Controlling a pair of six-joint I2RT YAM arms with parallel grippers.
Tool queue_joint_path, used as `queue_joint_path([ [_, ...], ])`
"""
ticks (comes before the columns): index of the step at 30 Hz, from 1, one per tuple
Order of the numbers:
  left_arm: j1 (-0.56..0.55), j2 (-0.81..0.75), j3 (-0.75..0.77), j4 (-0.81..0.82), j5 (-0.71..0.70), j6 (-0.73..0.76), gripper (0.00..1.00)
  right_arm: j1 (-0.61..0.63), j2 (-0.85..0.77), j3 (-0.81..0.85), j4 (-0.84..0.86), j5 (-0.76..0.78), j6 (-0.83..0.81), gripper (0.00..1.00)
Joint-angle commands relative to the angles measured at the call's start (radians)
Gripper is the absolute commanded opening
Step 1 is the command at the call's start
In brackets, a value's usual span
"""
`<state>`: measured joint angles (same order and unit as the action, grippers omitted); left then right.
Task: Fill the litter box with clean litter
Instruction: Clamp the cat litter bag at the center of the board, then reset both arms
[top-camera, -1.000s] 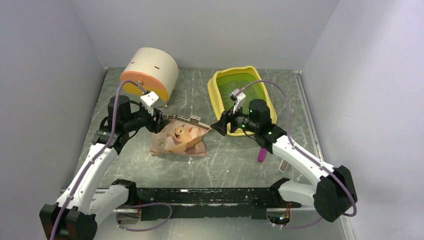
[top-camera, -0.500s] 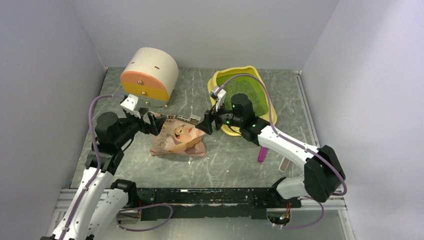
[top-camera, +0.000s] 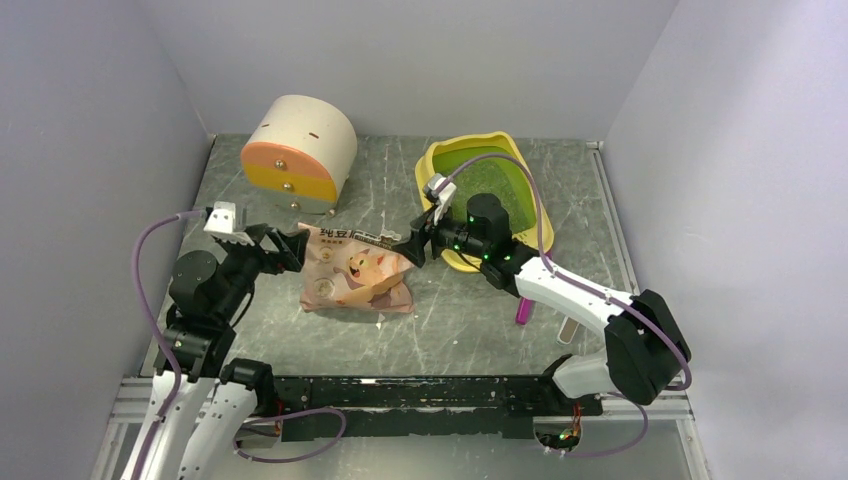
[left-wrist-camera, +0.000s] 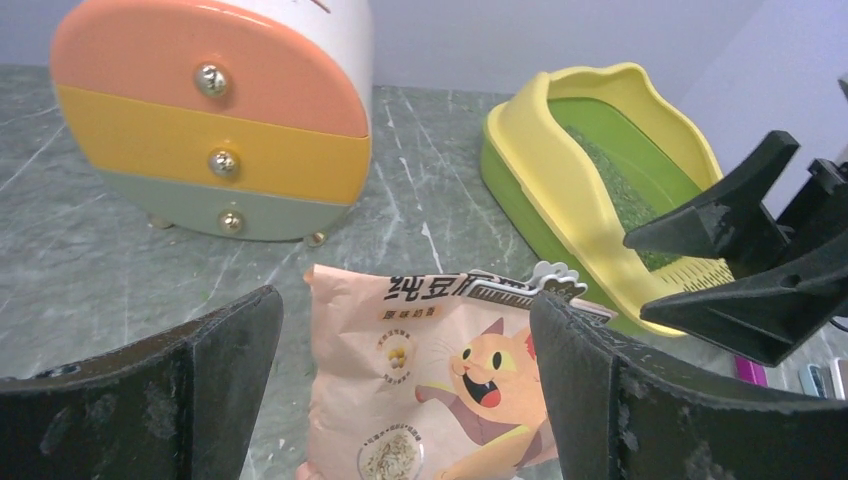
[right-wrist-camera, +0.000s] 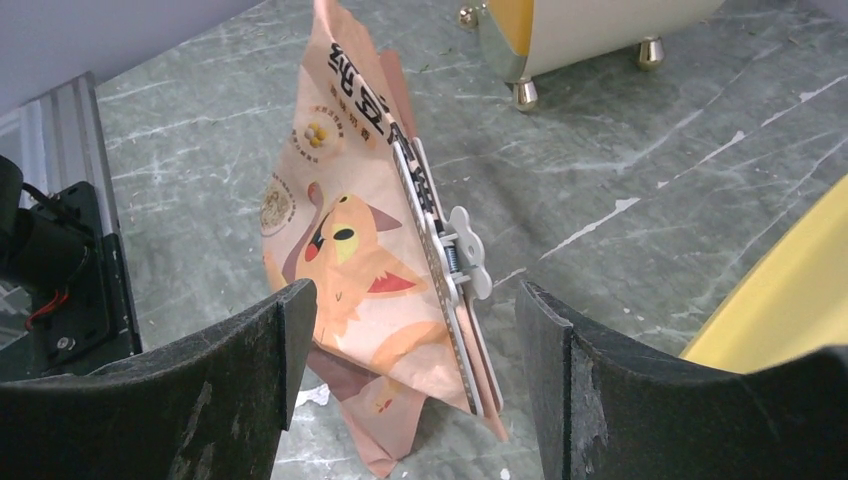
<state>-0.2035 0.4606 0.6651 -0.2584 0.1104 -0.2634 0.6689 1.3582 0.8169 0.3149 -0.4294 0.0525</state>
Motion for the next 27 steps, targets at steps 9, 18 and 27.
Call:
queue_joint_path([
  [9,0.004,0.065,0.041,-0.072,-0.087,-0.1,0.97,-0.001,-0.047,0.07,-0.111,0.023,-0.12,0.77],
  [18,0.004,0.174,0.086,-0.053,-0.156,-0.137,0.97,-0.002,0.007,0.116,-0.133,-0.04,-0.069,0.79],
  [27,0.004,0.18,0.091,-0.077,-0.137,-0.1,0.97,-0.003,0.232,0.303,-0.3,-0.08,-0.109,0.76],
])
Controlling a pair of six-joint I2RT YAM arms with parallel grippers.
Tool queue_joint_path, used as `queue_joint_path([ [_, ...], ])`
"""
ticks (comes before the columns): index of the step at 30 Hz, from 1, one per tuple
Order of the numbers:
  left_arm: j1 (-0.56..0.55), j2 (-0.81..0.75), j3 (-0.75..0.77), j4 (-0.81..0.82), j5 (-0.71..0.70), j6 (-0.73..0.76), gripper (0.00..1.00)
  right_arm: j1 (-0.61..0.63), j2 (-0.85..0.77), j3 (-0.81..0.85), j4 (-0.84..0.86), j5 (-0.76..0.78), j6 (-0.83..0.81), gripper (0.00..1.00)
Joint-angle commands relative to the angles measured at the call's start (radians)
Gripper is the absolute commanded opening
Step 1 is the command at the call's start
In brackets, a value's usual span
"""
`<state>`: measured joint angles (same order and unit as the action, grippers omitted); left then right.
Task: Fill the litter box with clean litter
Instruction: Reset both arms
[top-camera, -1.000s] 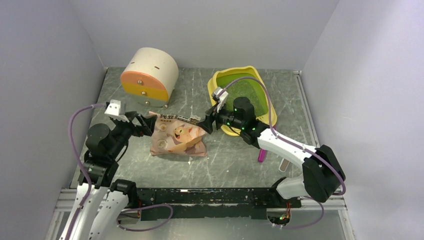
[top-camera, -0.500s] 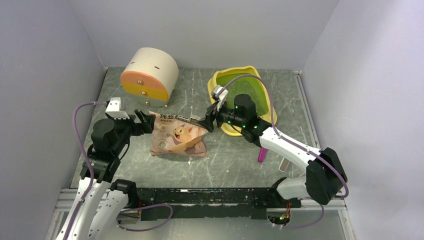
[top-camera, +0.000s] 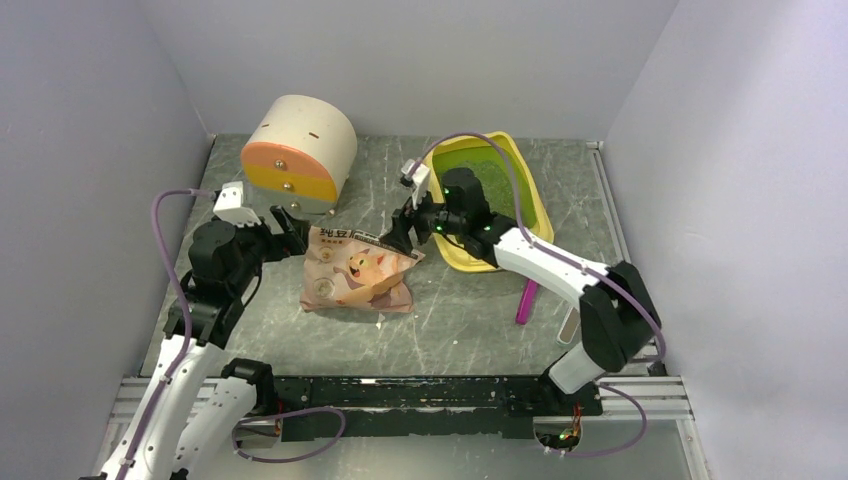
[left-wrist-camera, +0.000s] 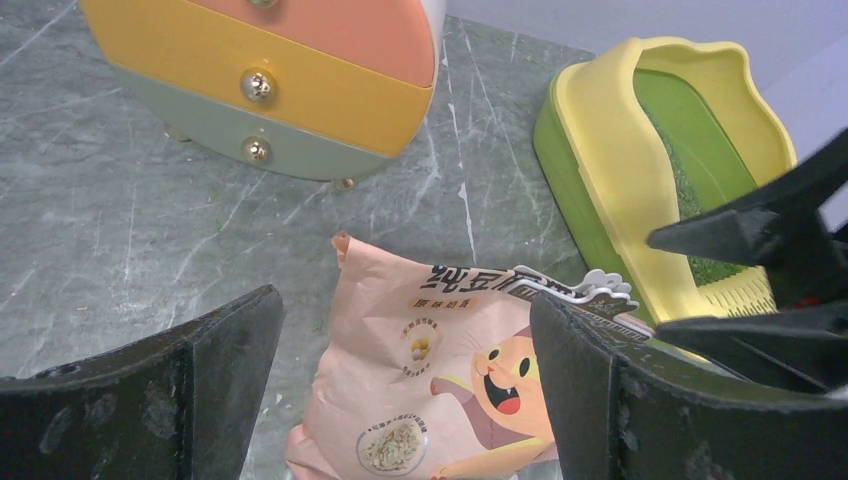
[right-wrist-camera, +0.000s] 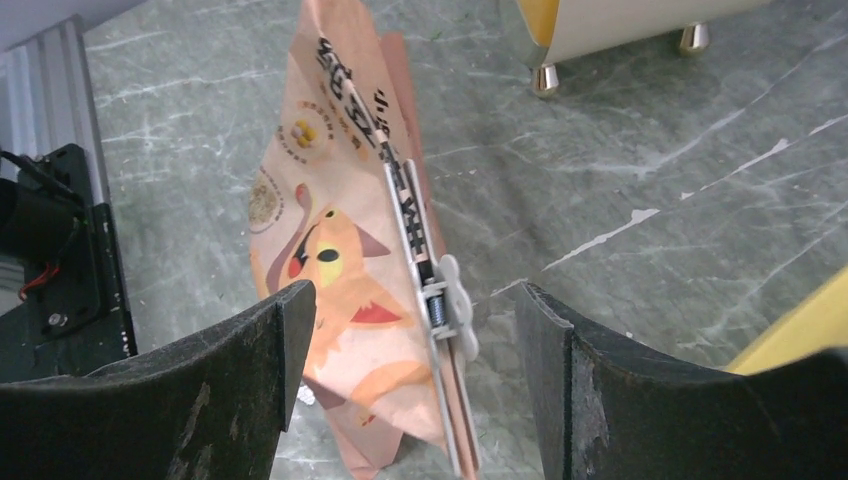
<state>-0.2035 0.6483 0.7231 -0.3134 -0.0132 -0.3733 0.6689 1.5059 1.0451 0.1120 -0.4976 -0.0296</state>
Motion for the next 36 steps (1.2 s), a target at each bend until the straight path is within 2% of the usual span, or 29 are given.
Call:
queue_joint_path([
  [1,0.004,-0.004,0.034,-0.032,-0.021,0.01,0.97,-0.003,0.104,0.088,-0.106,0.003,-0.03,0.76],
  [3,0.004,0.001,0.041,-0.055,-0.036,0.011,0.97,-0.004,0.138,0.125,-0.167,-0.004,-0.075,0.75],
  [6,0.004,0.004,0.044,-0.069,-0.049,0.016,0.97,-0.004,0.168,0.153,-0.209,-0.04,-0.121,0.68],
  [7,0.004,0.004,0.043,-0.071,-0.048,0.017,0.97,-0.004,0.175,0.155,-0.21,-0.043,-0.118,0.64],
  [9,0.004,0.008,0.041,-0.068,-0.03,0.022,0.97,-0.005,0.186,0.158,-0.212,-0.062,-0.116,0.49],
  [11,0.004,0.013,0.043,-0.064,-0.016,0.029,0.97,-0.002,0.19,0.168,-0.218,-0.069,-0.111,0.45],
  [16,0.004,0.053,0.085,-0.091,-0.047,0.036,0.97,-0.001,0.119,0.163,-0.215,0.089,-0.079,0.63],
  [18,0.004,0.072,0.108,-0.107,-0.063,0.043,0.97,-0.001,0.039,0.111,-0.16,0.172,-0.061,0.76],
  [21,0.004,0.101,0.145,-0.139,-0.088,0.053,0.97,-0.002,-0.121,-0.018,0.003,0.387,0.024,0.87],
  [24,0.004,0.127,0.177,-0.174,-0.133,0.054,0.97,-0.004,-0.274,-0.122,0.077,0.585,0.121,0.98],
  [29,0.004,0.143,0.197,-0.179,-0.171,0.069,0.97,-0.017,-0.45,-0.203,-0.003,0.832,0.257,1.0],
  [36,0.004,0.178,0.293,-0.218,-0.198,0.09,0.97,-0.036,-0.529,-0.205,-0.172,0.896,0.275,1.0],
])
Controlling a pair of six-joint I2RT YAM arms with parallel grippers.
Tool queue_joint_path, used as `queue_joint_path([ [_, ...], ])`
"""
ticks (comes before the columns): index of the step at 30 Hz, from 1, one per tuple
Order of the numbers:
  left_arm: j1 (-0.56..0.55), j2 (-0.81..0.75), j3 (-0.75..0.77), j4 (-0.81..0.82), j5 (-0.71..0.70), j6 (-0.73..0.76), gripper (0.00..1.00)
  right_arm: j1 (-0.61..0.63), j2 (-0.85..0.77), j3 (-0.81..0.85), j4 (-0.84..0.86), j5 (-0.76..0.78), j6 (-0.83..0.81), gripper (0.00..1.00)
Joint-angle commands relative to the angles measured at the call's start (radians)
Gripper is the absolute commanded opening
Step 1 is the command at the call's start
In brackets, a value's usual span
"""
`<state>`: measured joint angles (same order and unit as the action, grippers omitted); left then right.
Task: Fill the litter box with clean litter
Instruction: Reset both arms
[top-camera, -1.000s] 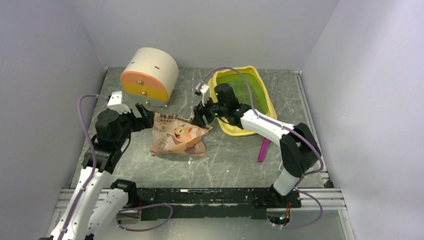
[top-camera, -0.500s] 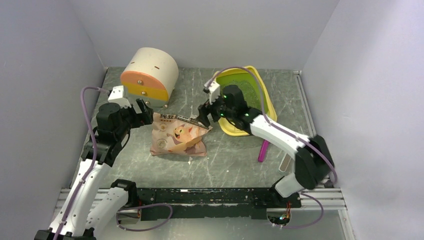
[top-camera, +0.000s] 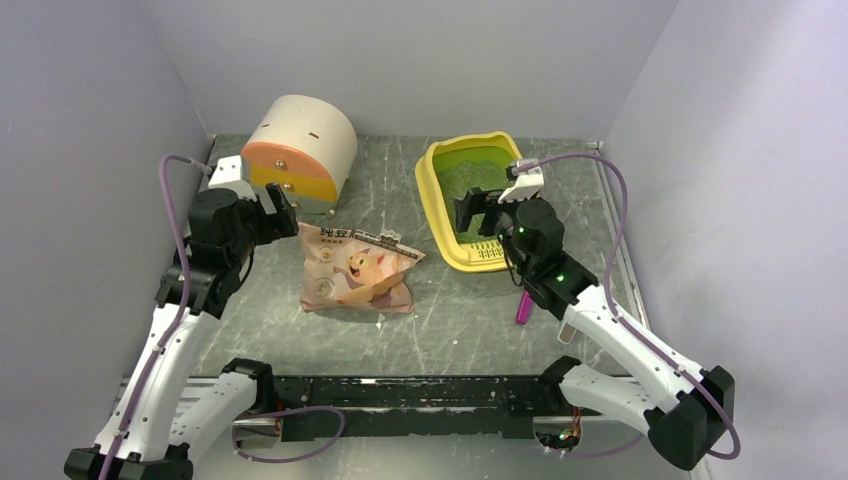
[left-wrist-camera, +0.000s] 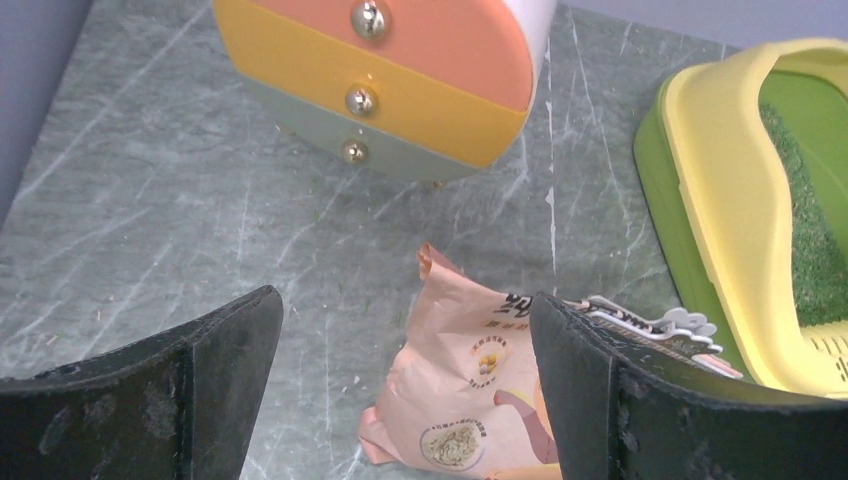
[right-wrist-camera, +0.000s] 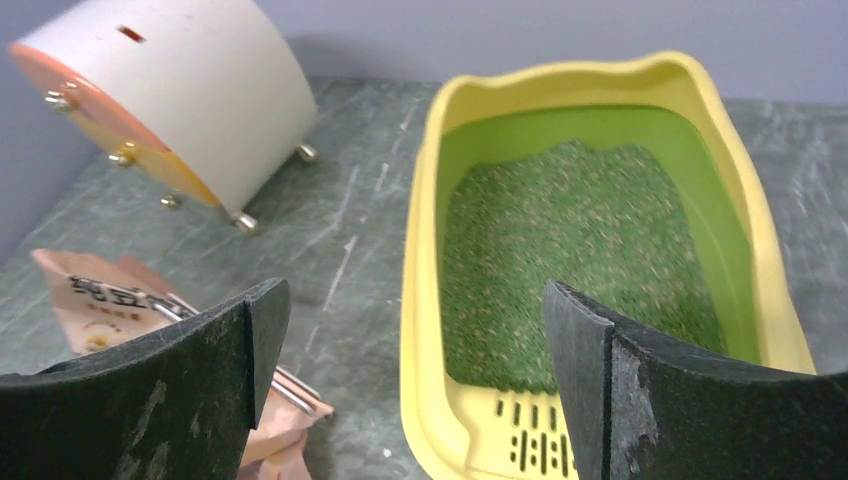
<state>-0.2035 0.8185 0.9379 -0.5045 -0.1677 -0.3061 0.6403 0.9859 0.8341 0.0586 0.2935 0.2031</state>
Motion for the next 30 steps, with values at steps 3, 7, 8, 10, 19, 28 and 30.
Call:
queue_joint_path([
  [3,0.004,0.03,0.119,-0.061,-0.066,0.029,0.97,-0.007,-0.04,-0.006,-0.145,0.181,0.006,1.0],
  [7,0.004,0.041,0.142,-0.085,-0.081,0.036,0.97,-0.007,-0.115,-0.033,-0.145,0.218,-0.038,1.0],
  [8,0.004,0.041,0.145,-0.085,-0.083,0.039,0.97,-0.008,-0.131,-0.023,-0.162,0.197,-0.04,1.0],
  [10,0.004,0.042,0.156,-0.087,-0.086,0.045,0.97,-0.008,-0.142,-0.001,-0.184,0.183,-0.028,1.0],
  [19,0.004,0.079,0.209,-0.103,-0.09,0.036,0.97,-0.007,-0.125,0.03,-0.203,0.31,0.044,1.0],
  [28,0.003,0.062,0.179,-0.106,-0.084,0.024,0.97,-0.001,-0.082,0.067,-0.266,0.379,0.069,1.0],
  [30,0.004,0.059,0.178,-0.11,-0.085,0.025,0.97,-0.001,-0.093,0.062,-0.256,0.369,0.061,1.0],
])
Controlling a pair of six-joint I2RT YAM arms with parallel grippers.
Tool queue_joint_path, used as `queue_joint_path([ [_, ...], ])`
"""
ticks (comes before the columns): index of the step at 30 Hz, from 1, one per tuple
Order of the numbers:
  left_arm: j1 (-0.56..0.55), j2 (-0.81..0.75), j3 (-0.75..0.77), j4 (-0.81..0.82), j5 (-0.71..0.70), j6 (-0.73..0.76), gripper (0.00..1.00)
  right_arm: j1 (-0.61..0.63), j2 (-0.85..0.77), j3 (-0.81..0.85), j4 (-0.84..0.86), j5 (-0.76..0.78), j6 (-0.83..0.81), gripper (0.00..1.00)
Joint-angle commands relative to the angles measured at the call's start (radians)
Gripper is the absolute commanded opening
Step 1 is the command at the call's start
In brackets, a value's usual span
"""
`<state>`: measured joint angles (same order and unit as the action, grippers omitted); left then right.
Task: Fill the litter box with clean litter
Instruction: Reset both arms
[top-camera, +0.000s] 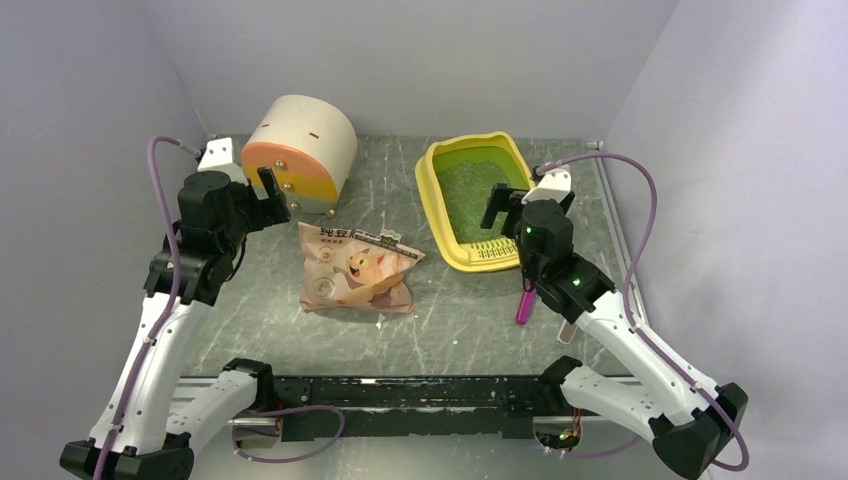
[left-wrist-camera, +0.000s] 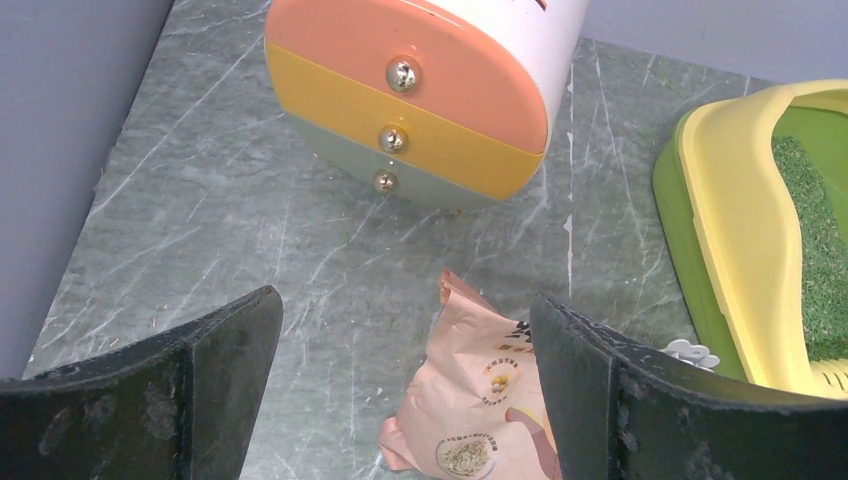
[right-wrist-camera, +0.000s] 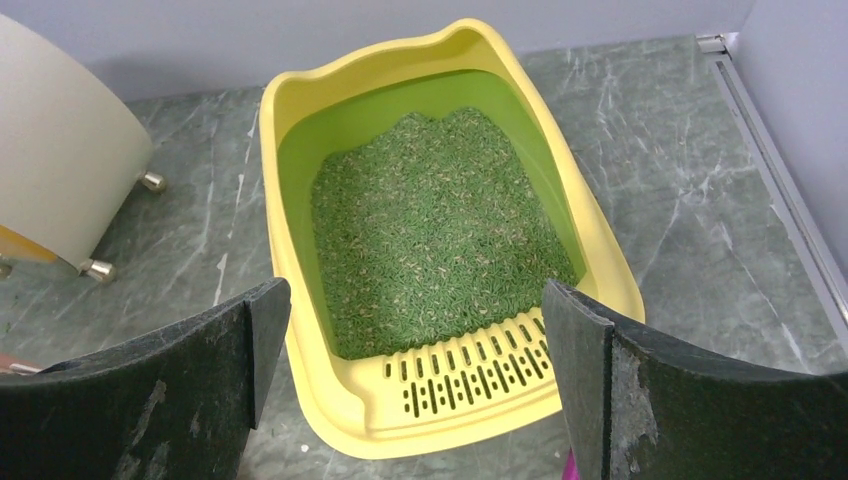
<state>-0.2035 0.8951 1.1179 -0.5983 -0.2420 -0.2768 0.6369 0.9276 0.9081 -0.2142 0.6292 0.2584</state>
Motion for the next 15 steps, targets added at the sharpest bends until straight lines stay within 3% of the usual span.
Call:
queue_joint_path([
  [1,0.004,-0.019,-0.001,-0.017,-0.01,-0.003,0.97,0.003,-0.04,-0.013,0.016,0.026,0.005,1.0],
  [15,0.004,-0.026,0.005,-0.035,0.007,-0.008,0.97,0.003,-0.091,-0.043,0.035,-0.013,-0.017,1.0],
])
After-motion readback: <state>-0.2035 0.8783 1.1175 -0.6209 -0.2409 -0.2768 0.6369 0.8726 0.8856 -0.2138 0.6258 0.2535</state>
